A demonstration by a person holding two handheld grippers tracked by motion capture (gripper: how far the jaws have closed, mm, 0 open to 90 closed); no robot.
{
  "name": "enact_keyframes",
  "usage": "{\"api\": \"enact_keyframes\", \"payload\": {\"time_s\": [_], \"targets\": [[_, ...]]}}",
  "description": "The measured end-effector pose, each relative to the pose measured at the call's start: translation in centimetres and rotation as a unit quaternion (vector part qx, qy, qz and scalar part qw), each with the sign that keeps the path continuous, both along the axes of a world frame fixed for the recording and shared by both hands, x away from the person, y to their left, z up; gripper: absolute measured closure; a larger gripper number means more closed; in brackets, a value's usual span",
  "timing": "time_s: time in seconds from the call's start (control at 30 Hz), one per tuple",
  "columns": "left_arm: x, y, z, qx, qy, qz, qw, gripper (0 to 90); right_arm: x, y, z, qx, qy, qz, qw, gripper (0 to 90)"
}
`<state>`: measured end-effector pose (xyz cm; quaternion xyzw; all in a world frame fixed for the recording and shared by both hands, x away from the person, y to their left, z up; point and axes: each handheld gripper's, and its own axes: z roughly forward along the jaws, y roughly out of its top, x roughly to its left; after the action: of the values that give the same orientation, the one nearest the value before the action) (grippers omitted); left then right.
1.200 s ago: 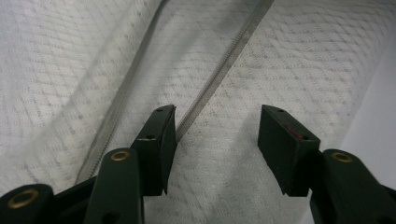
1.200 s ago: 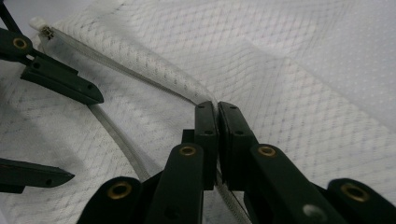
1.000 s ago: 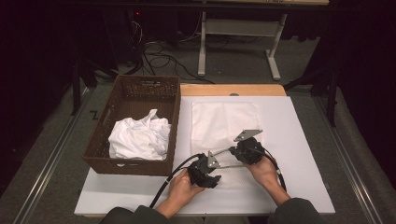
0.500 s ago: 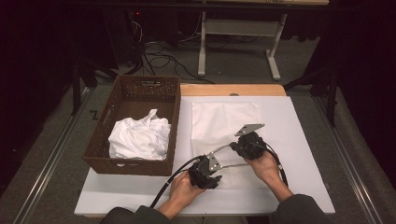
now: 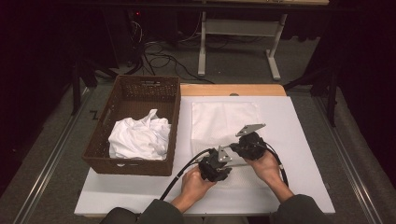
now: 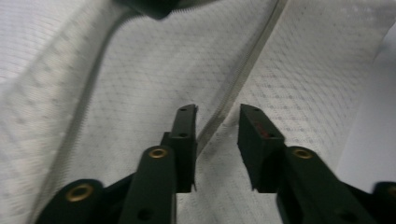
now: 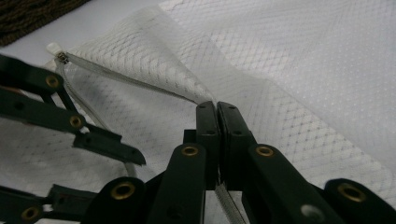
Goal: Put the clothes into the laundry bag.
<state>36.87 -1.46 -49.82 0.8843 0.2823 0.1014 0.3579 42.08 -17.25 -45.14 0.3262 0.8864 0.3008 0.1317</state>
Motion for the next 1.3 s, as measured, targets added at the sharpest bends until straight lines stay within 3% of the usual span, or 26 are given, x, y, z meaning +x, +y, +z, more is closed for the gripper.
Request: {"api": "enact_keyframes", "payload": {"time_s": [0.1, 0.2, 0.37, 0.47, 0.8, 0.93, 1.03, 1.17, 1.3], "targets": [[0.2, -0.2, -0.4, 0.019, 0.004, -0.001, 0.9998, 73.9, 0.2, -0.3, 0.4, 0.008, 0.005, -0.005, 0.9999, 89.0], [0.4, -0.2, -0.6, 0.028, 0.006, 0.002, 0.9996, 73.3, 0.5, -0.6, 0.8, 0.013, 0.009, -0.004, 0.9999, 88.9], [0.4, -0.2, -0.5, 0.051, -0.005, 0.011, 0.9986, 59.8, 1.1, -0.5, 1.6, 0.008, 0.017, -0.005, 0.9998, 88.9], [0.5, 0.0, -0.5, 0.05, 0.002, 0.013, 0.9986, 56.7, 1.4, -0.4, 2.4, 0.009, 0.015, -0.002, 0.9999, 88.9], [0.5, 0.1, -0.5, 0.061, -0.006, 0.016, 0.998, 50.7, 2.1, -0.4, 4.5, 0.008, 0.009, -0.011, 0.9999, 89.0], [0.7, 0.3, -0.3, 0.077, -0.005, 0.011, 0.9969, 49.0, 2.2, -0.7, 5.3, 0.016, 0.002, -0.014, 0.9998, 89.2], [0.9, 0.5, -0.2, 0.078, -0.002, 0.017, 0.9968, 47.8, 2.4, -0.9, 5.7, 0.021, -0.001, -0.021, 0.9996, 89.2], [0.9, 0.8, -0.1, 0.089, -0.001, 0.021, 0.9958, 47.9, 2.4, -0.5, 5.8, 0.003, 0.009, -0.018, 0.9998, 89.2], [0.8, 1.1, 0.3, 0.081, 0.033, 0.028, 0.9958, 48.4, 2.2, 0.0, 6.0, -0.015, 0.008, -0.008, 0.9998, 89.1]]}}
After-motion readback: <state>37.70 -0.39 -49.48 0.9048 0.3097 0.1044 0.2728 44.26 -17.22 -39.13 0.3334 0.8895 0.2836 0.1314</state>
